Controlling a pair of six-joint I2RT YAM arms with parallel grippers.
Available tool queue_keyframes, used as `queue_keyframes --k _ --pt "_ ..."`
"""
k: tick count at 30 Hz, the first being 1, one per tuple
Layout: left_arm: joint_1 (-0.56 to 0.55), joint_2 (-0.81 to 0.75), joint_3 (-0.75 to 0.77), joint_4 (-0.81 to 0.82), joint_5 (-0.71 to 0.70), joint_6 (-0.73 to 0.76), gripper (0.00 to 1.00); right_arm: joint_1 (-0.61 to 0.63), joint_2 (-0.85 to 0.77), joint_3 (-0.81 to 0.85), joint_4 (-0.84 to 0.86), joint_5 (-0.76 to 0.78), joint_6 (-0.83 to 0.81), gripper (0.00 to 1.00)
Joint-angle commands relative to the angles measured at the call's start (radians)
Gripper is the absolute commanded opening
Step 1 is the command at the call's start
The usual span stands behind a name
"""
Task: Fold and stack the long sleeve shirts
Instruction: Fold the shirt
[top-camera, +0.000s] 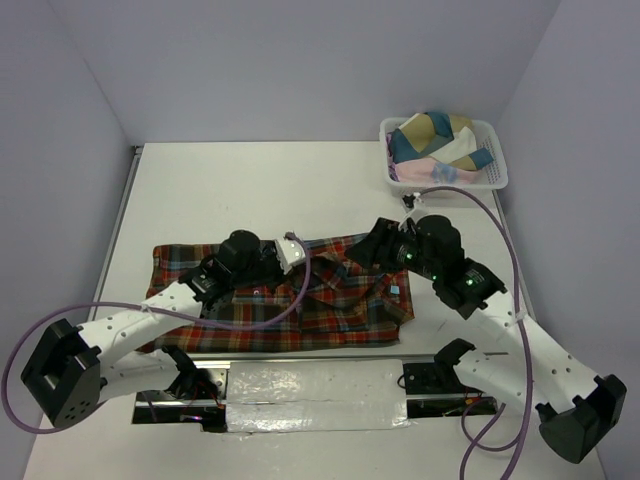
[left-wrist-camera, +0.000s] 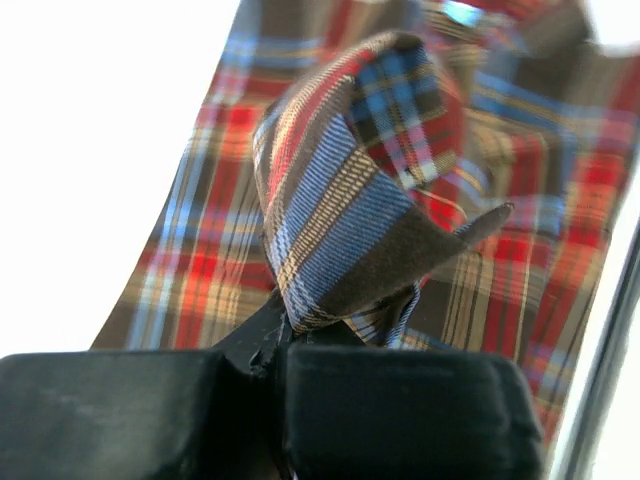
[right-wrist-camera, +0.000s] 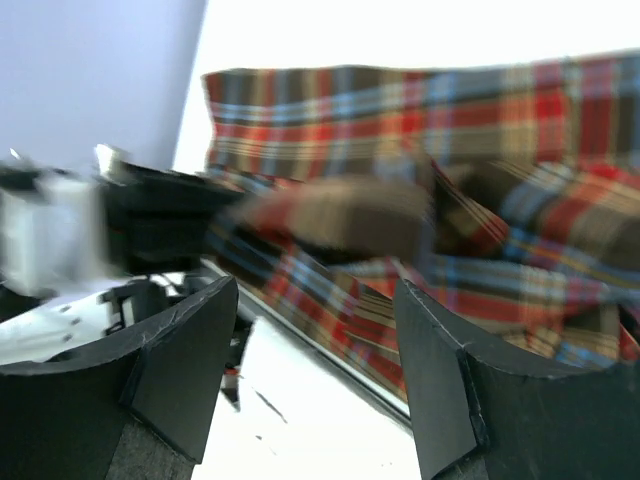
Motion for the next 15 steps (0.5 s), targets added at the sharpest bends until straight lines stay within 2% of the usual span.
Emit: queue_keyframes --k 1,3,5,6,8,10,12,15 --pt "0.002 0.008 0.091 0.019 -0.269 -0.33 0.0 0.0 -0.034 -0.035 0.022 0.053 0.042 0.71" --pt "0.002 0.013 0.128 -0.071 -0.3 -0.525 0.0 0.018 -0.081 -0.07 0.085 0.034 -0.089 0.7" --pt "0.002 0.026 0.16 -0.122 -0.3 -0.628 0.0 0.038 -0.091 -0.084 0.144 -0.005 -0.214 0.68" --pt "0.002 0.034 0.168 -0.156 -0.3 -0.705 0.0 0.073 -0.079 -0.083 0.156 -0.027 -0.356 0.67" --pt "0.004 0.052 0.188 -0.181 -0.348 -0.744 0.0 0.139 -0.048 -0.066 0.145 -0.026 -0.489 0.65" --pt "0.011 0.057 0.209 -0.211 -0.397 -0.799 0.0 0.269 0.022 -0.022 0.119 0.019 -0.655 0.65" --pt "0.056 0.063 0.222 -0.211 -0.359 -0.859 0.0 0.352 0.112 0.03 0.119 0.092 -0.707 0.65" --pt "0.091 0.062 0.237 -0.175 -0.296 -0.899 0.0 0.385 0.215 0.064 0.191 0.157 -0.781 0.67"
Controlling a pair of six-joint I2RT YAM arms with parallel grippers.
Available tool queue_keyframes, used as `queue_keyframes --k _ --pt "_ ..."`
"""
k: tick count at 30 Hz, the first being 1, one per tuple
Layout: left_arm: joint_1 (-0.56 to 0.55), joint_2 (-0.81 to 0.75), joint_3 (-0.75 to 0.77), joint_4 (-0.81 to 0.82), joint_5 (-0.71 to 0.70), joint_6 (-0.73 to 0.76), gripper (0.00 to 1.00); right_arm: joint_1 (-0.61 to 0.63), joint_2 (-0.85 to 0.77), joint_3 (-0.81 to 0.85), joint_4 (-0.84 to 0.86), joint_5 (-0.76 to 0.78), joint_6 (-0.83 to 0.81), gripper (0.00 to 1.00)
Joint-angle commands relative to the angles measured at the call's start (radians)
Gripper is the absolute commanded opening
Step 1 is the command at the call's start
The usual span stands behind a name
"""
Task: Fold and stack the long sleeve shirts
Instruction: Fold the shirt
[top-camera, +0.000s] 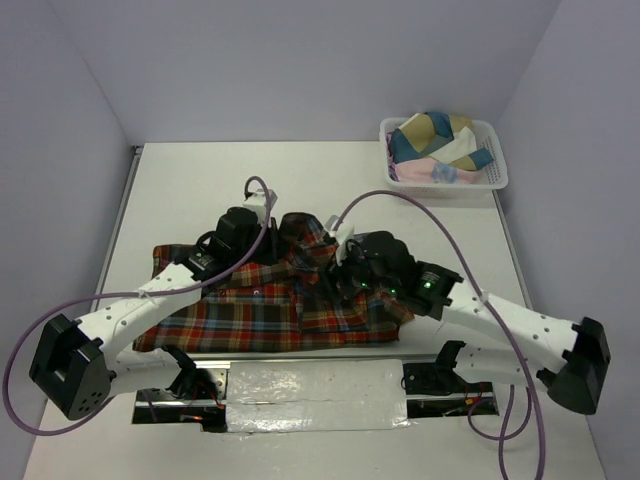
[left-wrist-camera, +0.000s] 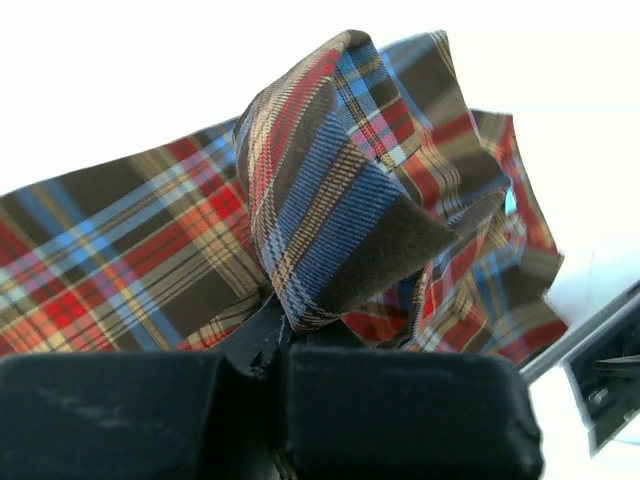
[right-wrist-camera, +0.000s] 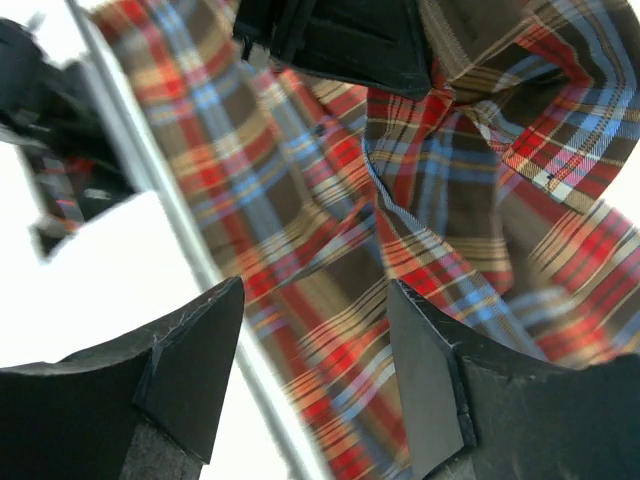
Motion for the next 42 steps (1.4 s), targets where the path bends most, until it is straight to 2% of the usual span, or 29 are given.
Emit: queue_keyframes --k 1,8,12,16,19,20,21,22,23,24,25,26,27,28,31,33,34,35,36,38,39,42 --pt "0.034 -0.002 0.056 0.027 0.029 -0.137 0.0 0.028 0.094 0.057 0.125 0.107 -0.19 0.68" --pt "0.046 -0.013 0.04 0.048 0.058 -0.156 0.0 0.045 0.283 0.073 0.307 0.142 -0.26 0.7" --pt "0.068 -0.01 0.03 0.054 0.069 -0.171 0.0 0.047 0.378 0.118 0.355 0.139 -0.267 0.7" --pt "0.086 -0.008 0.028 0.061 0.087 -0.182 0.0 0.045 0.473 0.15 0.361 0.073 -0.254 0.64" --pt "0.092 -0.016 0.016 0.083 0.107 -0.19 0.0 0.043 0.517 0.165 0.357 0.097 -0.21 0.35" --pt "0.095 -0.019 0.007 0.09 0.112 -0.19 0.0 0.039 0.524 0.176 0.323 0.107 -0.189 0.17" --pt "0.101 -0.022 0.003 0.095 0.118 -0.191 0.01 0.036 0.527 0.182 0.311 0.108 -0.182 0.1" --pt "0.105 -0.025 -0.001 0.101 0.135 -0.188 0.08 0.034 0.521 0.178 0.306 0.099 -0.179 0.05" --pt "0.108 -0.03 -0.007 0.109 0.148 -0.182 0.32 0.03 0.51 0.167 0.308 0.09 -0.178 0.0" --pt "0.115 -0.034 -0.01 0.138 0.165 -0.171 0.47 0.025 0.496 0.152 0.312 0.076 -0.179 0.0" --pt "0.12 -0.037 -0.01 0.146 0.217 -0.123 0.58 0.021 0.463 0.118 0.318 0.031 -0.185 0.0" --pt "0.123 -0.043 -0.006 0.153 0.262 -0.08 0.9 0.008 0.441 0.101 0.318 0.001 -0.188 0.0" --pt "0.124 -0.046 0.0 0.15 0.306 0.047 0.99 -0.002 0.395 0.069 0.317 -0.029 -0.188 0.0" --pt "0.126 -0.054 0.016 0.134 0.379 0.119 0.99 -0.015 0.372 0.054 0.314 -0.11 -0.19 0.0" --pt "0.153 -0.108 0.017 0.023 0.43 0.315 0.99 -0.055 0.286 0.005 0.302 -0.264 -0.208 0.0" --pt "0.21 -0.166 -0.018 0.015 0.519 0.426 0.99 -0.062 0.265 0.011 0.265 -0.292 -0.237 0.0" --pt "0.22 -0.183 -0.027 0.005 0.618 0.491 0.99 -0.062 0.268 0.02 0.218 -0.3 -0.247 0.0" --pt "0.221 -0.21 -0.039 -0.005 0.651 0.634 0.99 -0.064 0.277 0.037 0.197 -0.318 -0.254 0.0" --pt "0.221 -0.22 -0.068 -0.02 0.685 0.689 0.99 -0.067 0.283 0.044 0.168 -0.326 -0.268 0.0" --pt "0.221 -0.212 -0.093 -0.055 0.728 0.875 0.94 -0.069 0.307 0.067 0.139 -0.355 -0.282 0.0" --pt "0.221 -0.199 -0.099 -0.08 0.739 0.939 0.87 -0.072 0.315 0.073 0.118 -0.358 -0.286 0.0" --pt "0.221 -0.116 -0.095 -0.17 0.738 1.113 0.82 -0.073 0.317 0.069 0.104 -0.363 -0.293 0.0"
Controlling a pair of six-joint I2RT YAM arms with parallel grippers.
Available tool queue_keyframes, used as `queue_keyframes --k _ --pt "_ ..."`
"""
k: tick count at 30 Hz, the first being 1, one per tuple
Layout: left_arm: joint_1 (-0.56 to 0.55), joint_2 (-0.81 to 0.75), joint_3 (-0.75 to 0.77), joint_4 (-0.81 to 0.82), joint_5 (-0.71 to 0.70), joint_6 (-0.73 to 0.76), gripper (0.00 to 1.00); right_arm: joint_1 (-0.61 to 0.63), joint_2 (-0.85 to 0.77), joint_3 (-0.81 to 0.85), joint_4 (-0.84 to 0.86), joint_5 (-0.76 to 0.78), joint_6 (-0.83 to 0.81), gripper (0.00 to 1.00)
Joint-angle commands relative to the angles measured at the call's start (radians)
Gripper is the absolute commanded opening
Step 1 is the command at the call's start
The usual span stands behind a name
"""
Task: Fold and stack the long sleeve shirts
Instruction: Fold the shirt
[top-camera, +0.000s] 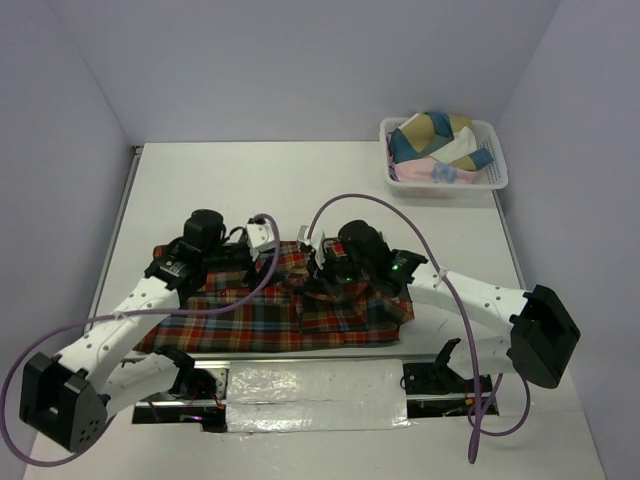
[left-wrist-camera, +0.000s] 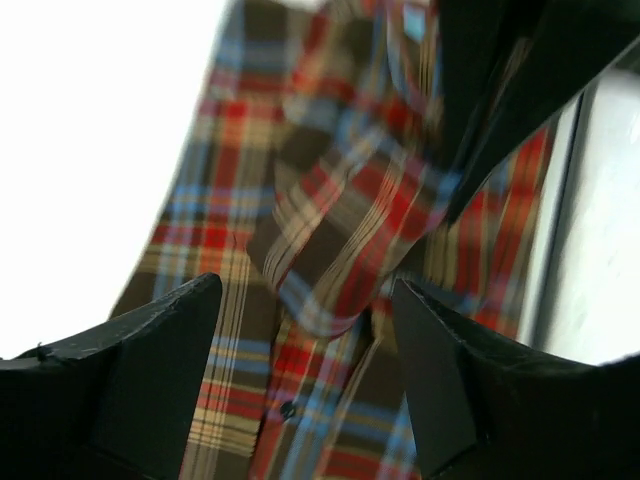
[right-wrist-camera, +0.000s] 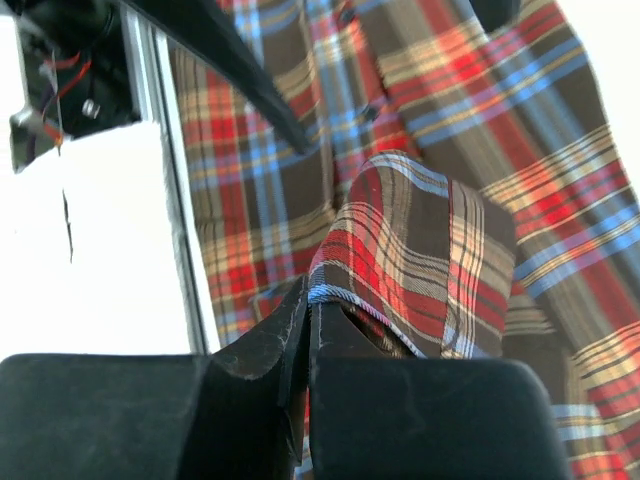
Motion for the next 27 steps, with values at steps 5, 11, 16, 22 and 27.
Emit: queue_keyframes --k 5,11,16,22,27 --pt "0.0 0.181 -0.042 -0.051 0.089 0.47 0.9 -0.013 -0.035 -0.021 -0.013 -0.041 -0.004 0.0" --pt "-0.032 0.219 -0.104 0.056 0.141 0.541 0.99 -0.019 -0.075 -0.064 0.011 -0.004 0.027 0.0" --pt "-0.109 0.236 -0.136 0.177 0.096 0.462 0.76 -0.029 -0.102 -0.087 0.028 0.018 0.039 0.0" --pt "-0.15 0.253 -0.096 0.197 0.144 0.359 0.32 -0.065 -0.156 -0.128 0.051 0.042 0.059 0.0" --pt "-0.169 0.258 -0.024 0.227 -0.001 0.276 0.0 -0.105 -0.229 -0.159 0.052 0.09 0.083 0.0"
